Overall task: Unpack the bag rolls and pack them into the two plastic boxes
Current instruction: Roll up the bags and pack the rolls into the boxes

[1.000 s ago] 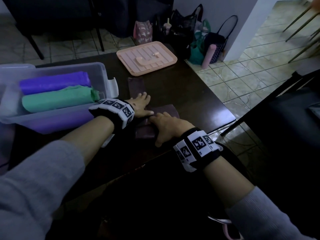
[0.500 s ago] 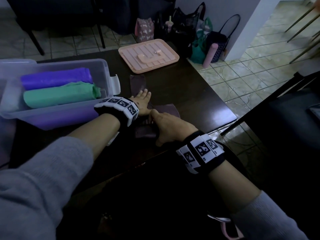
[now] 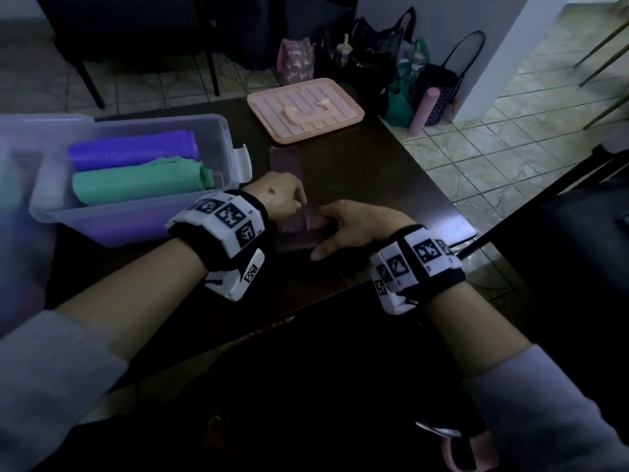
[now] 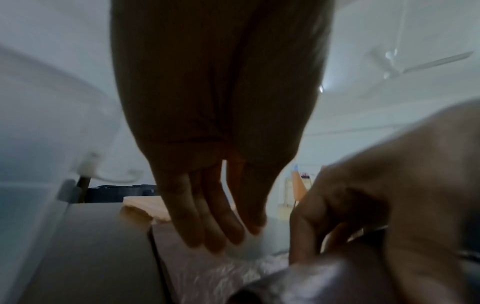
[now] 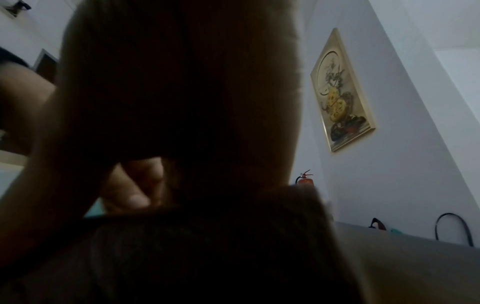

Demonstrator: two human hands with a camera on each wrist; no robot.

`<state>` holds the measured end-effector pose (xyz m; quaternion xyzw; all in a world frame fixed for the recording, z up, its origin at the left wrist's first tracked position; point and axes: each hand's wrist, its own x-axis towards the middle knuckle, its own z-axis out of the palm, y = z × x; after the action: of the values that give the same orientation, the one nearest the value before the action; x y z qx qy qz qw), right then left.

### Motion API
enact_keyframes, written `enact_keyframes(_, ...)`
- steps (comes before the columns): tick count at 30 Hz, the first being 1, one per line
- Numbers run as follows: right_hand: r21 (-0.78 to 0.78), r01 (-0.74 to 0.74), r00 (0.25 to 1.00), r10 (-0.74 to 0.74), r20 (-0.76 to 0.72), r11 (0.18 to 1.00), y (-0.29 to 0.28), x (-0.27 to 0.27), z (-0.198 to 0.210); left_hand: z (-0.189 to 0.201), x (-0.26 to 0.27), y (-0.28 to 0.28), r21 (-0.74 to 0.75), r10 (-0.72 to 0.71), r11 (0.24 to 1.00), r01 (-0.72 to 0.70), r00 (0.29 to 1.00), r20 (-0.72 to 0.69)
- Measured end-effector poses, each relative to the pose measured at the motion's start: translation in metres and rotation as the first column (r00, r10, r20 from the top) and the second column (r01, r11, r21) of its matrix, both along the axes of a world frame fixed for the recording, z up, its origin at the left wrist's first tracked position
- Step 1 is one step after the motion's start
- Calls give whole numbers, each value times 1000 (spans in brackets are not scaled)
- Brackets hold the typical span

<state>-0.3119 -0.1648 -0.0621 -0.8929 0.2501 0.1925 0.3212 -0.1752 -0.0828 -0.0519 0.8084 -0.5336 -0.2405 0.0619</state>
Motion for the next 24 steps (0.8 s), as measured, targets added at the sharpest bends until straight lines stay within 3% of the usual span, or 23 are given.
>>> enact_keyframes(4,14,-21,997,22,-75,1000,-12,10,9,14,0,22,28,4,1000,-2,996,-92)
enact_keyframes(7,-20,-39,995,37,-89,999,-19,18,10,10,0,28,51,-12,999,17,996,-84)
enact_keyframes(13,-71,34,999,-31,44,997,-28,26,-5,-9,-6,27,74,-28,997,32,998,-49)
enact_keyframes(16,-127,109,974,-81,209,986,-22,24,-10,-10,0,21,122,-26,992,33,998,-58)
enact_keyframes(19,-256,45,952,37,305,966,-11,18,-14,-9,5,14,165,-40,985,52,996,-73)
enact_keyframes(24,-378,-32,972,117,204,925,3,7,-26,-9,9,11,148,-56,987,69,994,-91)
